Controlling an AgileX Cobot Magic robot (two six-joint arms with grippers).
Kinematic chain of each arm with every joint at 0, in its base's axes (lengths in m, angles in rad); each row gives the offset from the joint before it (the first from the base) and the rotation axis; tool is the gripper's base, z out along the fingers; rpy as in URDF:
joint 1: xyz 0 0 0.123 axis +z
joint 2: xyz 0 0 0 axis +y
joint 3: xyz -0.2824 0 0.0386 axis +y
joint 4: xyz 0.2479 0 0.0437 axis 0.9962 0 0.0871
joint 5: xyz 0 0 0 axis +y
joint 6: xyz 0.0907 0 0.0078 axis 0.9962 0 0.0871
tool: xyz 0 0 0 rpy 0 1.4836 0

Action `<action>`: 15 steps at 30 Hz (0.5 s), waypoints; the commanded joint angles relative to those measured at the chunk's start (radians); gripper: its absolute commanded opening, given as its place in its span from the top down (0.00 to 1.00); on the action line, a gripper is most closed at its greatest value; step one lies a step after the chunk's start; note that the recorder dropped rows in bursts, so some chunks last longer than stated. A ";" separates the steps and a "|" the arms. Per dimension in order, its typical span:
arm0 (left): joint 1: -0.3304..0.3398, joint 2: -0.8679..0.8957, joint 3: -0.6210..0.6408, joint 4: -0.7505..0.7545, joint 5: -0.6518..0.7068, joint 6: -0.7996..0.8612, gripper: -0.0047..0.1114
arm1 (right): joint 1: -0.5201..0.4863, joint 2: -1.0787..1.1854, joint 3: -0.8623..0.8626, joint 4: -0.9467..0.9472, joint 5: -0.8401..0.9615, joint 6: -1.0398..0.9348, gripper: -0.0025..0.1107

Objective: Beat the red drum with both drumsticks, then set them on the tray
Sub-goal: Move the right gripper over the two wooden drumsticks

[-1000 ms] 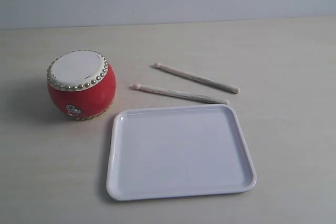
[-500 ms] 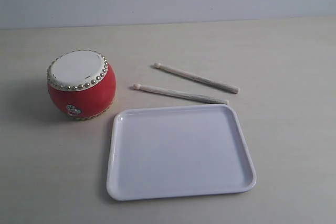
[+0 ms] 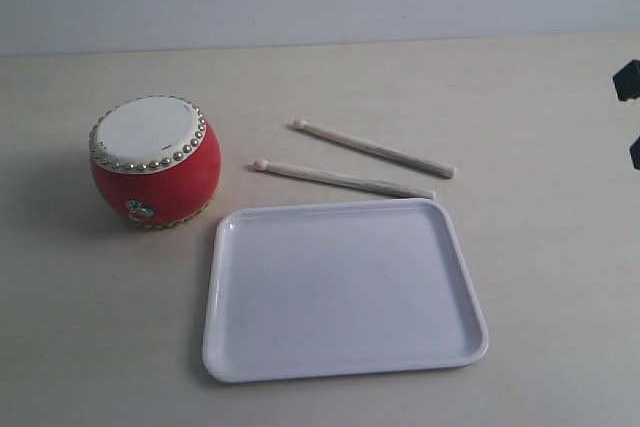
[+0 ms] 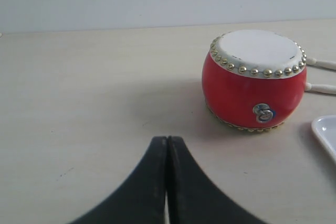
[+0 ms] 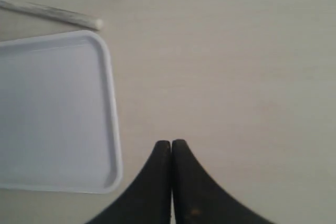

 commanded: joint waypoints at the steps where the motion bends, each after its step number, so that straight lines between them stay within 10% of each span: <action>1: -0.006 -0.005 0.003 -0.006 -0.005 -0.004 0.96 | -0.005 0.028 -0.064 0.119 0.050 -0.076 0.98; 15: -0.006 -0.005 0.003 -0.006 -0.005 -0.004 0.96 | 0.285 0.283 -0.271 0.010 0.021 -0.132 0.98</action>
